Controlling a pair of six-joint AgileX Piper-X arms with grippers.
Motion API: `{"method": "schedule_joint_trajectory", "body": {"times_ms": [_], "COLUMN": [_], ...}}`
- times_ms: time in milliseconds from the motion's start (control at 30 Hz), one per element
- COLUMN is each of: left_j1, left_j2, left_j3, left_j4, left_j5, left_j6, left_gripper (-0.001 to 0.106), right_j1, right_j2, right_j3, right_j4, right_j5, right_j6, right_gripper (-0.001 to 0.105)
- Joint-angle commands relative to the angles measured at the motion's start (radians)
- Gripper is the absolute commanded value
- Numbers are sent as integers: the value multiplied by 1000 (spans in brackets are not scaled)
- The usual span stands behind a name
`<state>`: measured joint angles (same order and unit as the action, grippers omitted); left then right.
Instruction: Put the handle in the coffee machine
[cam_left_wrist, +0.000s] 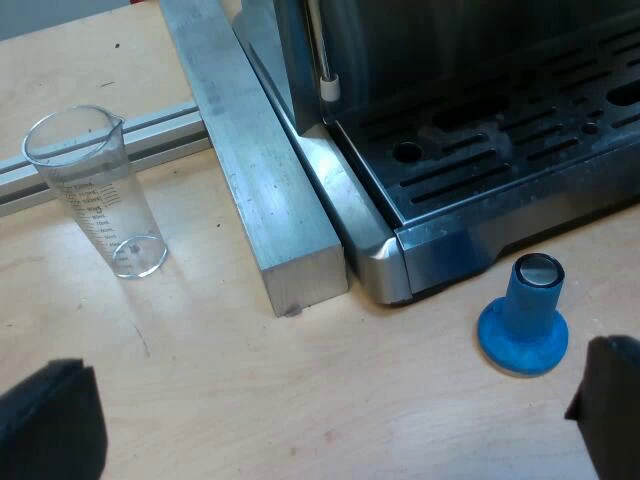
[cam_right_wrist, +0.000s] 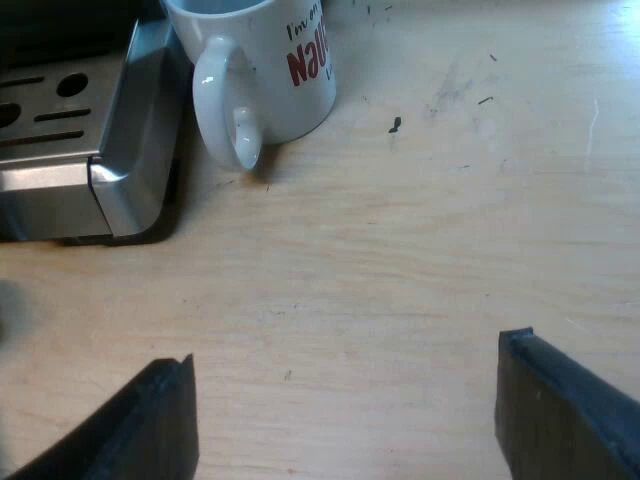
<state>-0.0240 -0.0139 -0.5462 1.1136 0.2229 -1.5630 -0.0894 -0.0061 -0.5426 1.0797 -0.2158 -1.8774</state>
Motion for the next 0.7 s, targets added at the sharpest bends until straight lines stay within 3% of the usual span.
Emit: {"method": "schedule_joint_trajectory", "body": {"times_ms": [33, 500, 700], "left_j1": [1, 1, 1], "left_j2": [-138, -132, -130], "left_j3": [-1, -1, -11], "left_j4": [-25, -32, -35], "left_j5": [-2, 28, 28], "left_j6": [-12, -12, -56], "left_gripper": [98, 98, 98], "right_j1": [-7, -4, 20], "right_j2": [-46, -46, -22], "right_j3": [-4, -4, -16], "right_j4": [-7, -7, 16], "right_j5": [-4, 2, 48], "right_j6": [-3, 15, 41], "right_gripper": [64, 64, 64]}}
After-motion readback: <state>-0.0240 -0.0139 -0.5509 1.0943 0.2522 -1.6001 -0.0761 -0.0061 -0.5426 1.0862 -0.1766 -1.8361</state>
